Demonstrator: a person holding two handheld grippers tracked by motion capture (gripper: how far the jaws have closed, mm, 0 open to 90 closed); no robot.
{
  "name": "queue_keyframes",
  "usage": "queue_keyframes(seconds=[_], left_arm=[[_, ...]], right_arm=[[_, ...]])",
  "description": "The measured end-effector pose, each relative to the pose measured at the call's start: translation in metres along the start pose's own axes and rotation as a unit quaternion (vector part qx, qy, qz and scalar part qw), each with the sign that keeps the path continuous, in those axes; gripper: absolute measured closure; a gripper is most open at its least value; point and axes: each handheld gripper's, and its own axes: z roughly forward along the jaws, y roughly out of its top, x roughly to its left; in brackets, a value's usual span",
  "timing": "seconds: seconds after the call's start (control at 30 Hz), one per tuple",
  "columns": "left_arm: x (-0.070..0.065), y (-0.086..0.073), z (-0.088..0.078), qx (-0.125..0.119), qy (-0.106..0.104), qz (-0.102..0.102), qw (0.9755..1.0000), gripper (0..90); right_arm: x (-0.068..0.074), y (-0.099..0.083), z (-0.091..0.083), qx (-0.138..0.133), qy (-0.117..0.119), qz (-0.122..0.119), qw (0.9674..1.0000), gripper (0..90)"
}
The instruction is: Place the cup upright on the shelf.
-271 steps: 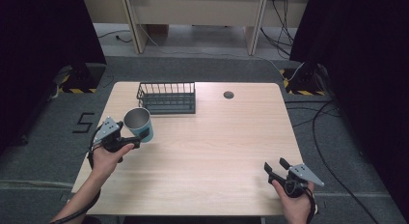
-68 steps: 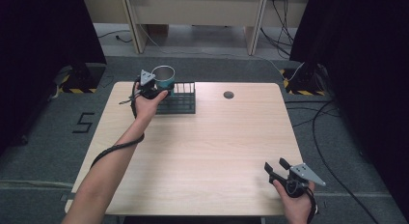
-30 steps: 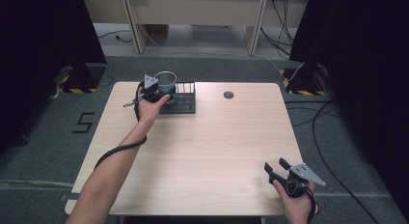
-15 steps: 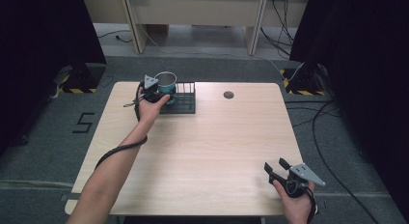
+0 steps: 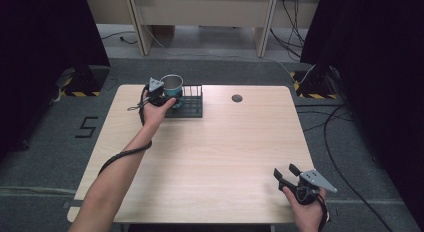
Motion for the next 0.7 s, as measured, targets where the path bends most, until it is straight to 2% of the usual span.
queue_keyframes(seconds=[0.7], left_arm=[[0.005, -0.003, -0.011, -0.006, -0.002, 0.012, 0.9999, 13.9]], right_arm=[[0.000, 0.000, 0.000, 0.002, 0.000, -0.004, 1.0000, 33.5]])
